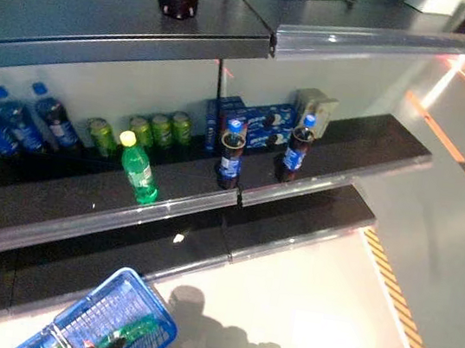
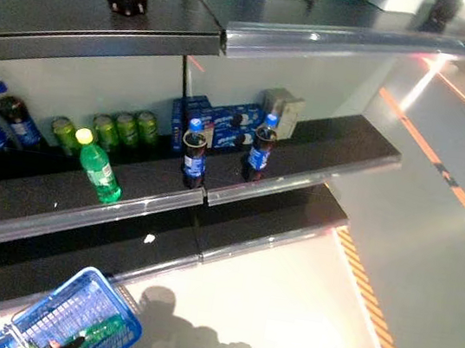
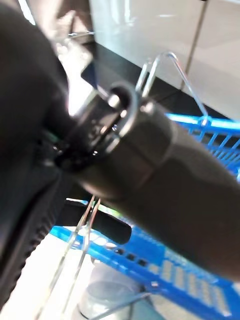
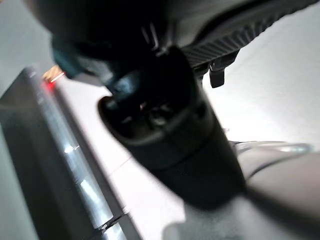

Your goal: Pick up the drink and place into the basket.

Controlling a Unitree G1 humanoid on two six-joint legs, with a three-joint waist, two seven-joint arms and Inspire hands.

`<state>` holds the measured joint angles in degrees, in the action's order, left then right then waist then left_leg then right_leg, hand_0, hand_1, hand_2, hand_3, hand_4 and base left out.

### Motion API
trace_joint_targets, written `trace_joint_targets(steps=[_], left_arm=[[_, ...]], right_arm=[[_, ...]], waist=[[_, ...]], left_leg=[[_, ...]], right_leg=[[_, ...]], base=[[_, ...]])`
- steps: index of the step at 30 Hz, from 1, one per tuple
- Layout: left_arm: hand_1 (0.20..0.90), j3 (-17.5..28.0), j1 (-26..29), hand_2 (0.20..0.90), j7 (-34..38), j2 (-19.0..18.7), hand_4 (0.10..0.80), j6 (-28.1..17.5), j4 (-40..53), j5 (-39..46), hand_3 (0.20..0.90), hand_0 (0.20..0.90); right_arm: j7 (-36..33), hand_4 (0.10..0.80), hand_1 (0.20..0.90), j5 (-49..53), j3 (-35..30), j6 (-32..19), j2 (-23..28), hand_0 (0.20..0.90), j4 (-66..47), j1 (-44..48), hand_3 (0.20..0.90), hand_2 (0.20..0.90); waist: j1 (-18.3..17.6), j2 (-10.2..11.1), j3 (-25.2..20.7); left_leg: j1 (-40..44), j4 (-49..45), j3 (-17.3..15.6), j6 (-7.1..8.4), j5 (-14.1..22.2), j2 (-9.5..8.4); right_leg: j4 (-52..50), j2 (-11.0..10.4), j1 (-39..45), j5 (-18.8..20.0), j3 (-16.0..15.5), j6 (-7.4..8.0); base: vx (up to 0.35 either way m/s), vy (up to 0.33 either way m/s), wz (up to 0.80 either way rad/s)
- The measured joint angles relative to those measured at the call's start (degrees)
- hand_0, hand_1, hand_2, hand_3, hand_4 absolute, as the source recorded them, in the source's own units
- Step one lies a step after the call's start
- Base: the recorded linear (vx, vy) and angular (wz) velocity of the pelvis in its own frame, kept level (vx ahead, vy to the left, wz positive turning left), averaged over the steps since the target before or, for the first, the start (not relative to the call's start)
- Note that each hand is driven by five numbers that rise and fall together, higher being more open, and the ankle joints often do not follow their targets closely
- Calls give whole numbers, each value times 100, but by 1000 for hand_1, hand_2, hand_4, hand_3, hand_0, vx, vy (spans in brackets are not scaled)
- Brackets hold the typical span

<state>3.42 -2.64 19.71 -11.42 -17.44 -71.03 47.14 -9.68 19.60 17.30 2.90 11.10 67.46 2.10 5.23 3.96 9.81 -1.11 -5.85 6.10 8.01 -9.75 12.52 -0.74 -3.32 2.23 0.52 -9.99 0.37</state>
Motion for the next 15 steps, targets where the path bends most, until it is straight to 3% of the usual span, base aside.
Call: trace_joint_targets(steps=[1, 4, 6, 7, 8, 11, 15], left_arm=[[300, -97, 113, 300, -52, -65, 100, 22, 5, -78, 200, 300], [300, -306, 64, 300, -213, 15, 100, 93, 4, -127, 200, 300], [300, -300, -10, 300, -300, 220, 100, 103, -12, -122, 200, 300], [300, -284, -37, 300, -288, 286, 100, 105, -38, -117, 200, 300], [300, -277, -66, 300, -287, 350, 100, 102, -47, -116, 200, 300], [300, -277, -30, 300, -320, 188, 100, 115, -86, -119, 200, 300], [300, -275, -273, 300, -424, 237, 100, 122, -107, -116, 200, 300]], right_arm=[[27, 800, 900, 64, -123, -74, -48, 900, 38, -33, 900, 900], [66, 800, 900, 59, -145, -107, 12, 900, 181, -38, 900, 900], [83, 800, 900, 61, -202, -72, 50, 900, 278, -56, 900, 900], [84, 800, 900, 78, -302, -65, 50, 900, 307, -67, 900, 900], [86, 800, 900, 105, -509, -91, 76, 900, 331, -124, 900, 900], [121, 800, 900, 65, -559, -27, 6, 900, 363, -83, 900, 900], [74, 800, 900, 55, -414, 19, 2, 900, 298, -24, 900, 900]], waist=[[-49, 137, 46], [13, 196, 51], [-80, 113, 105], [-115, 40, 125], [-160, -145, 122], [-77, -44, 110], [-59, -71, 65]], left_leg=[[-182, -20, -342, 12, -189, -20], [-167, -405, -714, -179, 506, -506], [130, -184, -730, -465, 936, -928], [246, 18, -736, -534, 985, -987], [366, 315, -728, -518, 1174, -925], [447, 560, -718, -575, 1102, -987], [512, 626, -673, -665, 1076, -1054]], right_leg=[[134, -30, 40, 3, -295, -77], [177, -103, -23, 27, -372, -163], [95, -116, -77, 32, -371, -159], [57, -71, -88, 33, -362, -130], [6, 51, -142, 41, -355, -91], [-144, -17, -142, 12, -214, 8], [-209, -78, -120, -59, -213, 89]], base=[[-48, -174, 114], [10, -105, 39], [85, -79, 26], [110, -49, 33], [80, -18, 25], [98, 43, 21], [122, 105, 8]])
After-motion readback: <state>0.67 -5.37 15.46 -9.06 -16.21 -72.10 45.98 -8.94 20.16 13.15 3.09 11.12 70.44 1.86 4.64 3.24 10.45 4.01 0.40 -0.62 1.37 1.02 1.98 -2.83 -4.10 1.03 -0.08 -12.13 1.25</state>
